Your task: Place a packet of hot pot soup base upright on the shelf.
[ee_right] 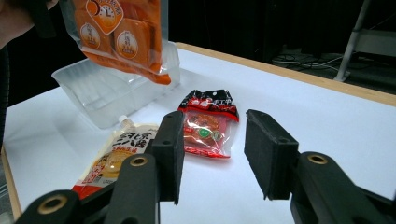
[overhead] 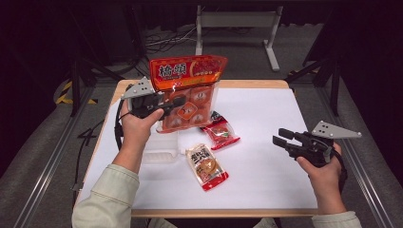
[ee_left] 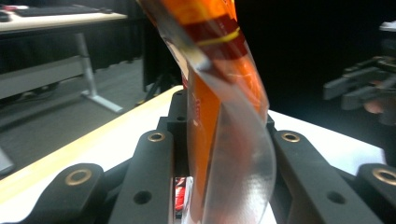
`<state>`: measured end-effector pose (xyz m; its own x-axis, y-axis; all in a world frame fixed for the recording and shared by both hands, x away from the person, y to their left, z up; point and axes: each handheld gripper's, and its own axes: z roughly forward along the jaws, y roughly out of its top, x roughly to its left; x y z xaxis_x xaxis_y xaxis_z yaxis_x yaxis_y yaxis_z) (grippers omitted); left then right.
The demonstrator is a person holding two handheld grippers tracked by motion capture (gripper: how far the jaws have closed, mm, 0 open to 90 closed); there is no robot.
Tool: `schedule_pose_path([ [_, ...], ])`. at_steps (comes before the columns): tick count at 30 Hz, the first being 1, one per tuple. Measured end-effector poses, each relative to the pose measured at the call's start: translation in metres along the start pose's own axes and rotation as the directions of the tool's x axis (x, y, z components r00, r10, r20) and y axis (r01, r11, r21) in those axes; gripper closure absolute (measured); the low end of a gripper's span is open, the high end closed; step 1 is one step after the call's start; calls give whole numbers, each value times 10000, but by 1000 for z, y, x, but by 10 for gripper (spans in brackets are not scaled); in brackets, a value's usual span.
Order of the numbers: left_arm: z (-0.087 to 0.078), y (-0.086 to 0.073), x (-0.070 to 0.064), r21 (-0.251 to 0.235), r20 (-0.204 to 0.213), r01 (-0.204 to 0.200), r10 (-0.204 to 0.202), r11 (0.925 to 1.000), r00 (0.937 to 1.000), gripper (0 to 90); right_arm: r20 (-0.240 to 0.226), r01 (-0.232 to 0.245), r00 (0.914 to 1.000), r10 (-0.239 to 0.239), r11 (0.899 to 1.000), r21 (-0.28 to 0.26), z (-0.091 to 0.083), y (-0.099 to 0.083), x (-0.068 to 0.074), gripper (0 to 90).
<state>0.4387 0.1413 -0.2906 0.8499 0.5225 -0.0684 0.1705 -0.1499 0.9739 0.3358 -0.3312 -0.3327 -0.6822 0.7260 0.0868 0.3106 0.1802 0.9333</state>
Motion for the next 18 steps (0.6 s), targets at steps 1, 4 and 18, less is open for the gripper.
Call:
schedule_pose_path([
  [1, 0, -1, 3, -34, -66, 66, -67, 10000, 10000, 710, 21, -22, 10000, 22, 10000, -3, 0, -1, 0, 583],
  [4, -2, -3, 9, -41, -223, 169, -170, 9998, 9996, 710, 44, -50, 10000, 50, 10000, 36, -1, -2, 0, 586],
  [18, -12, -11, 34, -305, -1355, 296, -335, 9991, 9902, 710, 28, -124, 9999, 124, 9999, -3, -3, -4, -2, 600],
])
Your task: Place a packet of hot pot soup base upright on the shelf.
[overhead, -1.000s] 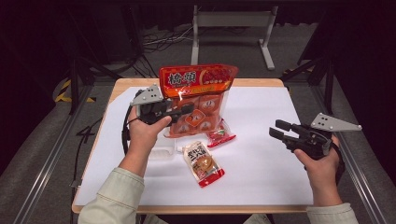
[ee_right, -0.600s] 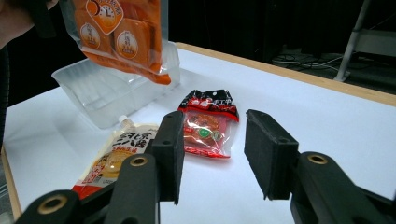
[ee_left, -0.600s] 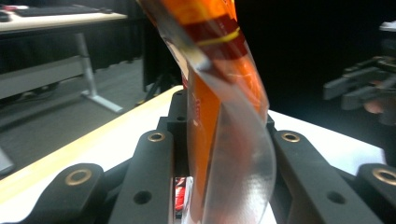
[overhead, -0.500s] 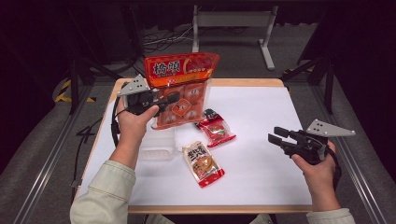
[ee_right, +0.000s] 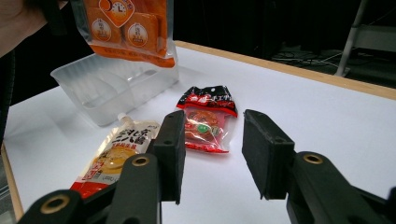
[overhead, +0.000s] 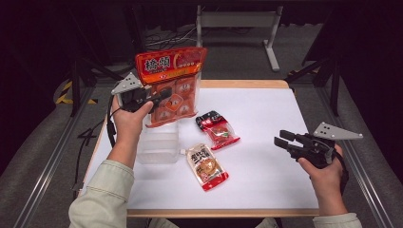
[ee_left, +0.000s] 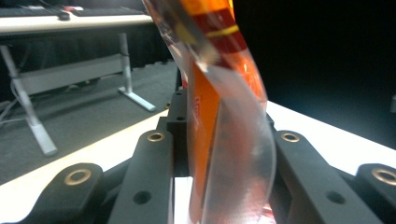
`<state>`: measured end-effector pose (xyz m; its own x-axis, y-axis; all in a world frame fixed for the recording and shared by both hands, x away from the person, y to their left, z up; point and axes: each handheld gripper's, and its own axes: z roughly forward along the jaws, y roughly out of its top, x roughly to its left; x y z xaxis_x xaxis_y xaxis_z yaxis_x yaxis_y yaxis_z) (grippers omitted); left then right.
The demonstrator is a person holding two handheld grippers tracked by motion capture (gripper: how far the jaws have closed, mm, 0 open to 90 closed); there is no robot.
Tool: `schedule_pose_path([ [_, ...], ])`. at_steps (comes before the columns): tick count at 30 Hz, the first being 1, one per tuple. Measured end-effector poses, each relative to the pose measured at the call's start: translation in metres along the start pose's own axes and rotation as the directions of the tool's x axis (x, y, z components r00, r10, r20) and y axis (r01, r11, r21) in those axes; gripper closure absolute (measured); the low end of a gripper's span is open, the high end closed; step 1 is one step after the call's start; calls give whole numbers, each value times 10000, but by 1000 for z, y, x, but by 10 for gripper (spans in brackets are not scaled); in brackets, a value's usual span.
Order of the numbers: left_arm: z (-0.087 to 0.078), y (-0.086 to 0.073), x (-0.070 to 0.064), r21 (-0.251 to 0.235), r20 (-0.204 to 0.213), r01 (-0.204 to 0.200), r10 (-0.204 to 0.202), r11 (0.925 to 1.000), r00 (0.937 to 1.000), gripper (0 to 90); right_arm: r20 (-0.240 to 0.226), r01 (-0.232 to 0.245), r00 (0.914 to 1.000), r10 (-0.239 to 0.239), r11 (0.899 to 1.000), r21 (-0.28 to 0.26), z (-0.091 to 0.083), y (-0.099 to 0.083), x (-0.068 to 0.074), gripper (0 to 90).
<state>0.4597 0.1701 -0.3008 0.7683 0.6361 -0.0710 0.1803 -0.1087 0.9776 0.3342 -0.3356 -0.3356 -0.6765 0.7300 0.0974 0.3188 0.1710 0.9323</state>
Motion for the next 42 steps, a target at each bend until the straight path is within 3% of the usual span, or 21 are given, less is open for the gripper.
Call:
schedule_pose_path([
  [11, -10, -8, 14, -262, -765, 270, -289, 9993, 9967, 710, -77, -41, 10000, 42, 10000, 41, 1, 0, 1, 603],
  [20, -7, -16, 22, -178, -1298, 352, -373, 9992, 9908, 710, -230, -47, 9997, 47, 10000, -7, -1, 0, 0, 624],
  [24, -6, -17, 25, -356, -1524, 452, -501, 9983, 9870, 710, -225, -122, 9997, 121, 9999, -31, -1, 0, -1, 618],
  [30, -6, -18, 26, -315, -2251, 369, -431, 9988, 9734, 710, -346, -64, 9994, 65, 10000, 30, 2, -1, 1, 618],
  [34, -6, -20, 28, -475, -2345, 519, -616, 9975, 9702, 710, -412, -86, 9991, 89, 9999, 69, 2, -1, 1, 620],
  [39, 1, -20, 25, -113, -2419, 291, -310, 9995, 9698, 710, -454, -74, 9989, 76, 10000, 31, 2, -1, 1, 614],
  [42, 7, -22, 24, -18, -2375, 332, -327, 9994, 9708, 710, -458, -46, 9989, 46, 10000, -4, 1, -1, 2, 612],
])
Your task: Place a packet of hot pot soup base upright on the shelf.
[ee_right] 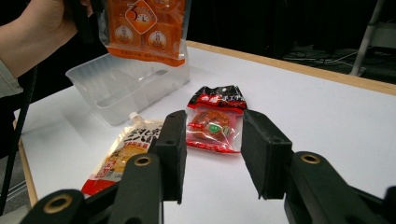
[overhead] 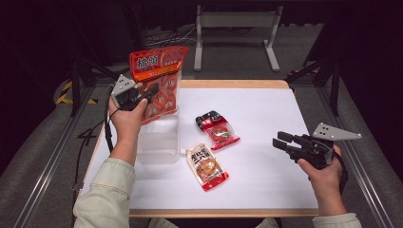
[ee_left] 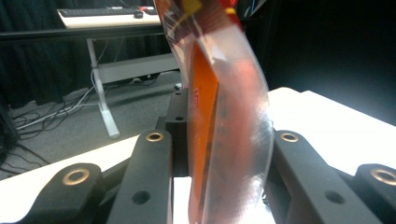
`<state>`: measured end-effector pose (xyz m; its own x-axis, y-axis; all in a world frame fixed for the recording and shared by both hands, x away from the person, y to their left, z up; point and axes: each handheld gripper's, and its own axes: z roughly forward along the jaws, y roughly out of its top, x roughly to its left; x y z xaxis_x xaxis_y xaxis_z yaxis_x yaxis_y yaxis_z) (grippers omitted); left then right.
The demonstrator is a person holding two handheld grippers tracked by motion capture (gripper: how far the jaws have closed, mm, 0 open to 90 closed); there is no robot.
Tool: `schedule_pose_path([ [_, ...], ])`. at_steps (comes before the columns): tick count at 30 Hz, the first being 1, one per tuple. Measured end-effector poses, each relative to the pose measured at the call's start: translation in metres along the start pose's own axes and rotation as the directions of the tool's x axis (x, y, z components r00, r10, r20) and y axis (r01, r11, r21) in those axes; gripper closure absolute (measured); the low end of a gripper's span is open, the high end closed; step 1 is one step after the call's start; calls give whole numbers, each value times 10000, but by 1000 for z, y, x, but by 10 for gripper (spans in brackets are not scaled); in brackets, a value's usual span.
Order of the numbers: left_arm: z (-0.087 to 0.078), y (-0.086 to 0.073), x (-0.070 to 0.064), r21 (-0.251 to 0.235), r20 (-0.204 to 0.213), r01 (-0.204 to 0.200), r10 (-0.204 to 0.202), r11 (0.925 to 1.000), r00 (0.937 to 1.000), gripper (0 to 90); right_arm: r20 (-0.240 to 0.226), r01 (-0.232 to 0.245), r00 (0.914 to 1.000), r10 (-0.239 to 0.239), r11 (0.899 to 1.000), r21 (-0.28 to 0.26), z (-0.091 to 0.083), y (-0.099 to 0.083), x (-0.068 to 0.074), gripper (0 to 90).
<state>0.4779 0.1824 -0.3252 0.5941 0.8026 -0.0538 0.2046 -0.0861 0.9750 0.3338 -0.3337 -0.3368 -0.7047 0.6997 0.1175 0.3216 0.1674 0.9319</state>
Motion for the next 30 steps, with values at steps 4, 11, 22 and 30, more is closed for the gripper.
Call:
schedule_pose_path([
  [4, 4, -1, 0, 80, -77, 54, -53, 10000, 10000, 710, -24, -4, 10000, 4, 10000, -1, -1, 0, 0, 608],
  [11, 12, -16, 5, 571, -39, 452, -450, 9973, 9990, 709, -37, -1, 10000, 1, 10000, -59, -2, 0, -1, 604],
  [22, 10, -26, 13, 941, 91, 889, -902, 9916, 9959, 708, -90, -16, 10000, 16, 10000, 14, 1, -1, 0, 589],
  [30, 1, -30, 18, 1510, 296, 1001, -1057, 9834, 9940, 706, -135, -19, 9999, 19, 10000, -14, 2, -1, 0, 578],
])
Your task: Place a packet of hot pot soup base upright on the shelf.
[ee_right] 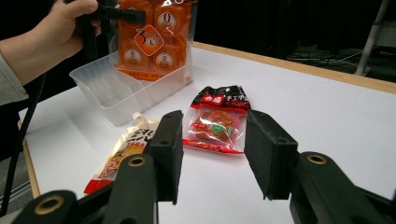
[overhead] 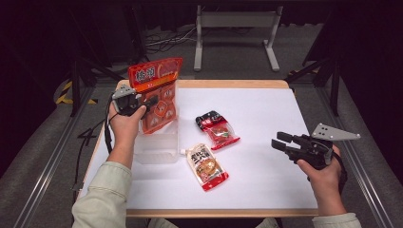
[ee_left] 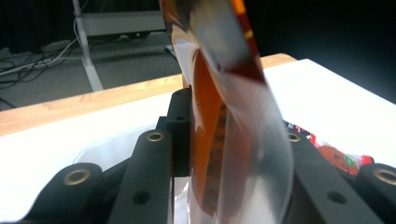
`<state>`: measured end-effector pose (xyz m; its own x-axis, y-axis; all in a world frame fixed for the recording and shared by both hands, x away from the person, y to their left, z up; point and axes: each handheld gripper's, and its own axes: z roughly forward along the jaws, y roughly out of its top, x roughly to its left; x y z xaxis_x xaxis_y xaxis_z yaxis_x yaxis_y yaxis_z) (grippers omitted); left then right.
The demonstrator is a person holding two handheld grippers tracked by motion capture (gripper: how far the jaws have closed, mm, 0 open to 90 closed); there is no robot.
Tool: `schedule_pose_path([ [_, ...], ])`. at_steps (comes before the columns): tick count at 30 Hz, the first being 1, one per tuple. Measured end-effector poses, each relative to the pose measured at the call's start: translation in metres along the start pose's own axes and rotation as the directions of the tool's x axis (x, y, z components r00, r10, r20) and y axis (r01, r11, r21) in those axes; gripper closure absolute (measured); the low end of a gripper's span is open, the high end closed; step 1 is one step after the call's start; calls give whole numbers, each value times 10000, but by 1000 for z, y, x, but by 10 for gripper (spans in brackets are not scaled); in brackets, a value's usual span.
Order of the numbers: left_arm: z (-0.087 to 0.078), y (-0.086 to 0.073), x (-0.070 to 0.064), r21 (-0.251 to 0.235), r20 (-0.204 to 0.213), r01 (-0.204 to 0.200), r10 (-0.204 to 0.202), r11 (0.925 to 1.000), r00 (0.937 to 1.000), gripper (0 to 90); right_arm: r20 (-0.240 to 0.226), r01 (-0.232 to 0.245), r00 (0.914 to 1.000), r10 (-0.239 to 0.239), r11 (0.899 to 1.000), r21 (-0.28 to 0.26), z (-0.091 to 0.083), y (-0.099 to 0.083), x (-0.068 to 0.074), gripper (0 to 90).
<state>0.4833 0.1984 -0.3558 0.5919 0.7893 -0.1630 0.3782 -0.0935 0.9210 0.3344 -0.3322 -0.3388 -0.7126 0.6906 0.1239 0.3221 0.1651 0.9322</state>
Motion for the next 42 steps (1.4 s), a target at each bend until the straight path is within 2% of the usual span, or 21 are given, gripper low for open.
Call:
schedule_pose_path([
  [4, -2, -3, 1, 337, -24, 9, -9, 9994, 10000, 707, -42, 28, 10000, -28, 10000, 59, 2, 0, 2, 576],
  [7, -4, -7, 5, 273, 62, 123, -125, 9996, 9999, 707, -94, 59, 9999, -58, 10000, 60, 3, 0, 3, 575],
  [11, -6, -8, 2, 293, 204, -191, 185, 9994, 9996, 706, -133, 56, 9999, -55, 9999, 93, 4, 0, 3, 574],
  [13, -7, -8, 0, 473, 339, -29, 13, 9989, 9994, 705, -152, 26, 9999, -25, 10000, 93, 4, 0, 3, 573],
  [19, -9, -5, -2, 814, 480, 48, -87, 9967, 9988, 702, -208, 23, 9998, -21, 9999, 114, 6, -1, 3, 571],
  [27, -12, 0, 0, 1351, 450, 457, -522, 9898, 9976, 697, -264, -20, 9996, 23, 9999, 109, 6, -1, 3, 568],
  [30, -13, 0, 1, 1430, 539, 523, -605, 9883, 9967, 695, -258, -11, 9997, 14, 10000, 97, 6, -1, 2, 567],
  [33, -15, -1, 2, 1699, 671, 582, -705, 9837, 9952, 696, -282, -15, 9996, 17, 10000, 89, 5, -1, 2, 565],
  [36, -18, -3, 2, 1943, 780, 484, -646, 9798, 9949, 696, -288, -30, 9996, 33, 10000, 94, 6, -1, 3, 564],
  [40, -21, -8, 4, 2036, 821, 621, -802, 9771, 9934, 697, -323, -4, 9995, 8, 9999, 118, 7, -1, 4, 563],
  [42, -21, -16, 7, 2323, 725, 685, -875, 9702, 9935, 699, -340, -5, 9994, 10, 9999, 137, 7, -1, 4, 562],
])
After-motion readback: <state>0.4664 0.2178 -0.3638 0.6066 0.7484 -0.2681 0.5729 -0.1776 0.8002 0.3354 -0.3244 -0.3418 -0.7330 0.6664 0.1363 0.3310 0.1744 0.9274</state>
